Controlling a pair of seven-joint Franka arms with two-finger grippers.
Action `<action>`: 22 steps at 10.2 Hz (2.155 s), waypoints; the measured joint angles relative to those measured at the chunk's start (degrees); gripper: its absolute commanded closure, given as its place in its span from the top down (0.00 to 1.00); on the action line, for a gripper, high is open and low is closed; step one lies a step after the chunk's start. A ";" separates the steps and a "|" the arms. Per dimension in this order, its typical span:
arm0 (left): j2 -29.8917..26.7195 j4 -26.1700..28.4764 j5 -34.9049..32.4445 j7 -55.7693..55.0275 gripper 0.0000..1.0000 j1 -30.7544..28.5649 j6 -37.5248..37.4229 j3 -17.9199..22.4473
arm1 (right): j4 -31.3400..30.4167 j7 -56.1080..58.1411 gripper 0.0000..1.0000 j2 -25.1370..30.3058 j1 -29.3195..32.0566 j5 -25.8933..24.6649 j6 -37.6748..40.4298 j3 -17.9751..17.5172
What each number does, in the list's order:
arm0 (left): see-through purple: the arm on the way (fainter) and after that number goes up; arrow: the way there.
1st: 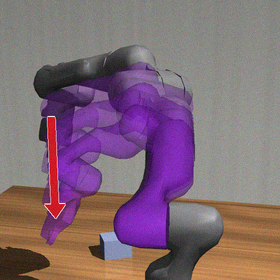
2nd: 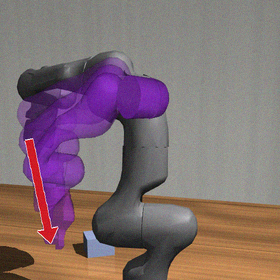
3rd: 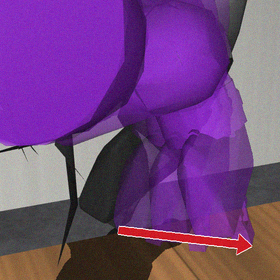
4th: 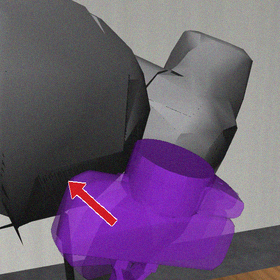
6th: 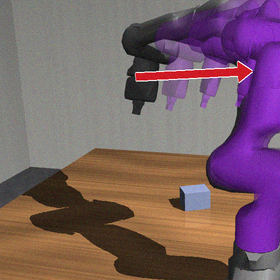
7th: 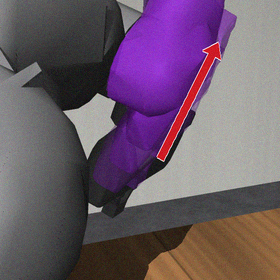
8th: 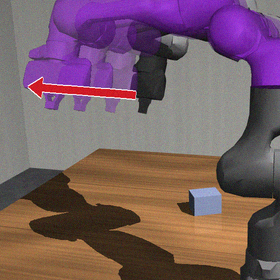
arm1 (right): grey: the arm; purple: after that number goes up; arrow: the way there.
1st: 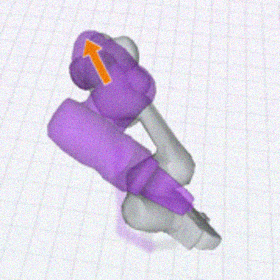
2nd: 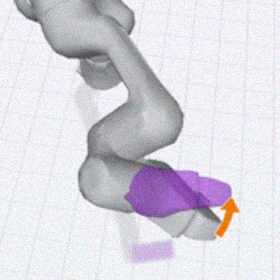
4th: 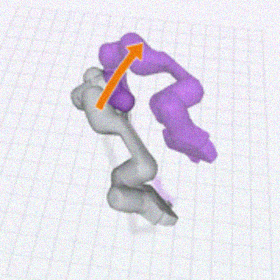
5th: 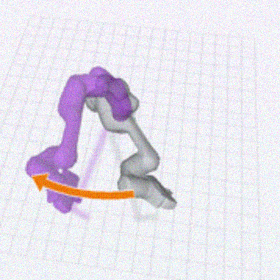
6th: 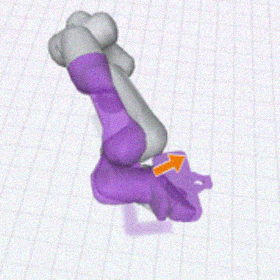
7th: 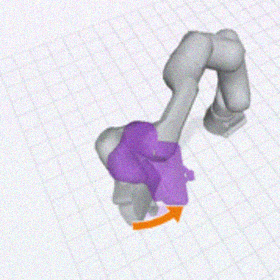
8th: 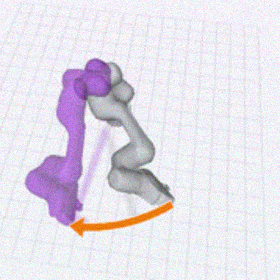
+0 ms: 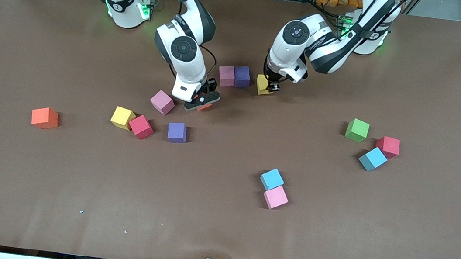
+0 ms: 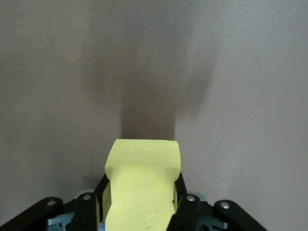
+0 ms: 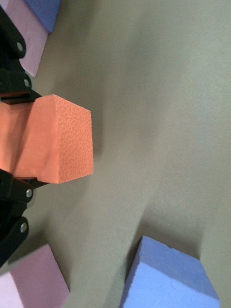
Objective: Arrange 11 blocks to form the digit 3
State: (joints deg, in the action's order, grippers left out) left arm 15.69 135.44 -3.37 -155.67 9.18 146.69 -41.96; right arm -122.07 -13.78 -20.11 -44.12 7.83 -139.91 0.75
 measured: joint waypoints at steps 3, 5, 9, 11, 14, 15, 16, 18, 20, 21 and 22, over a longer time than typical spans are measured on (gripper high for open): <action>0.00 0.31 0.00 0.09 0.00 1.19 0.55 -0.14 | 5.85 -10.77 0.17 -2.80 -3.75 0.11 5.24 -0.10; -0.01 0.48 -0.07 0.08 0.00 2.78 1.49 -0.22 | 10.11 -13.98 0.16 -5.90 -5.43 0.11 7.36 -0.13; 0.00 0.74 -0.27 0.14 0.00 3.03 1.75 -0.25 | 14.38 -17.05 0.16 -10.56 -5.81 0.11 7.48 -0.14; 0.02 0.89 -0.78 0.24 0.00 3.04 2.29 -0.26 | 15.21 -19.20 0.16 -11.56 -6.78 0.11 7.72 -0.16; 0.58 1.19 -3.73 0.23 0.00 3.06 2.50 -0.26 | 15.31 -21.51 0.16 -11.96 -7.88 0.11 8.26 -0.18; 0.73 1.19 -3.84 0.23 0.00 3.06 2.63 -0.26 | 15.37 -21.86 0.16 -11.96 -8.09 0.11 8.83 -0.18; 0.83 1.19 -3.90 0.23 0.00 3.06 2.83 -0.26 | 15.47 -21.94 0.16 -11.96 -8.15 0.11 9.45 -0.18; 0.95 1.20 -4.19 0.23 0.00 3.07 3.37 -0.27 | 15.71 -22.02 0.16 -11.96 -8.30 0.11 10.80 -0.18; 1.30 1.24 -4.84 0.23 0.00 3.08 3.67 -0.26 | 15.75 -22.55 0.16 -11.96 -8.58 0.11 11.03 -0.20; 1.55 1.24 -4.91 0.23 0.00 3.08 3.89 -0.27 | 15.76 -22.89 0.16 -11.96 -8.89 0.11 11.03 -0.21; 1.85 1.24 -4.95 0.24 0.00 3.10 4.03 -0.27 | 15.76 -23.09 0.16 -11.96 -9.09 0.11 11.03 -0.21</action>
State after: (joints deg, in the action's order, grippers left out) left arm 17.54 136.68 -8.32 -155.44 12.28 150.72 -42.23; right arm -106.31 -36.87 -32.07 -53.21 7.95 -128.88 0.54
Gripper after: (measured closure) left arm 0.467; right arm 0.441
